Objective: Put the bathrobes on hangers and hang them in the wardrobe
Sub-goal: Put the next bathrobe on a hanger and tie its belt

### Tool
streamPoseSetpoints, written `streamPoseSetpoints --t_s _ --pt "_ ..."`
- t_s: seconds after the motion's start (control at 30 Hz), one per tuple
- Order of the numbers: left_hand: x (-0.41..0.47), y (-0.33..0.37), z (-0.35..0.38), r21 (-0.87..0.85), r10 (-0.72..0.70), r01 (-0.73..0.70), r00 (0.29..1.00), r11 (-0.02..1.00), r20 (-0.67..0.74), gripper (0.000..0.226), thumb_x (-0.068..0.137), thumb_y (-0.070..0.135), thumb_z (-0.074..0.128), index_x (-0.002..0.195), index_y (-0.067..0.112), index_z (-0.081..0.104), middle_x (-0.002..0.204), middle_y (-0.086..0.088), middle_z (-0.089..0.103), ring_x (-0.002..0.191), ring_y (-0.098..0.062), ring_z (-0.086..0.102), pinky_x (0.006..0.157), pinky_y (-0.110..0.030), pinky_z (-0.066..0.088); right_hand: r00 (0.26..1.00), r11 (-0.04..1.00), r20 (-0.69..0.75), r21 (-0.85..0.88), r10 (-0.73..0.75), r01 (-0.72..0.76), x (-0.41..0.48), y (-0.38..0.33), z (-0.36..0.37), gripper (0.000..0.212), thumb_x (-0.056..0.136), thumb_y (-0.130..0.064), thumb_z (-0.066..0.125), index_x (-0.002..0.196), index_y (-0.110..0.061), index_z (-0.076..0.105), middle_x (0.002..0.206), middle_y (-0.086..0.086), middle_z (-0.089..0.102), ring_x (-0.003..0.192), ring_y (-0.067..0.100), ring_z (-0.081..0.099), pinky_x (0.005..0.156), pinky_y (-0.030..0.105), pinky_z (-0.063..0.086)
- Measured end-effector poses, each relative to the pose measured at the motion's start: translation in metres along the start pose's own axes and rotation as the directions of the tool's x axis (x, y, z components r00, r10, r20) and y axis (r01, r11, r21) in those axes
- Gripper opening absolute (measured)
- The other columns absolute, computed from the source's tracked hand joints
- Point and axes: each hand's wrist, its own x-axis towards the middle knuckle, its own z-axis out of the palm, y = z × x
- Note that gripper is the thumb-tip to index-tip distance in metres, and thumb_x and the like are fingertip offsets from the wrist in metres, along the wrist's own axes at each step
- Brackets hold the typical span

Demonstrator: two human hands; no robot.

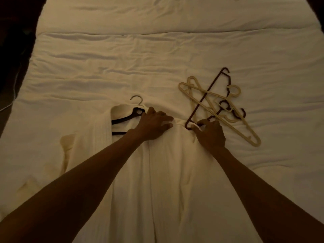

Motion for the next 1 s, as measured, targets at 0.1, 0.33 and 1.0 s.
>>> streamPoseSetpoints --t_s 0.1,0.33,1.0 --pt "0.000 0.004 -0.002 0.064 -0.026 0.023 0.999 0.998 0.047 0.042 0.100 0.056 0.035 0.140 0.048 0.046 0.138 0.005 0.051 0.119 -0.027 0.036 0.097 -0.047 0.033 0.994 0.999 0.111 -0.048 -0.014 0.019 0.005 -0.001 -0.007 0.050 0.092 -0.062 0.045 0.111 -0.019 0.060 0.114 0.013 0.058 0.107 0.033 0.056 0.088 0.040 0.045" --pt "-0.002 0.016 -0.009 0.078 -0.046 0.038 0.993 0.996 0.105 0.039 0.100 0.054 0.039 0.138 0.049 0.049 0.135 0.006 0.050 0.119 -0.026 0.035 0.094 -0.044 0.030 0.990 0.945 0.030 0.304 -0.138 0.123 0.013 -0.028 -0.028 0.023 0.098 -0.016 0.046 0.109 -0.009 0.065 0.112 0.012 0.067 0.109 0.028 0.059 0.084 0.026 0.038" --pt "-0.109 0.078 0.032 -0.287 -0.307 0.217 0.896 0.933 -0.320 0.025 0.096 0.036 0.055 0.115 0.019 0.060 0.112 -0.006 0.059 0.106 -0.024 0.052 0.086 -0.040 0.047 0.999 0.990 -0.005 0.136 -0.036 0.037 -0.111 0.025 -0.028 0.063 0.076 -0.068 0.063 0.104 -0.014 0.048 0.110 0.007 0.050 0.101 0.025 0.052 0.084 0.041 0.048"
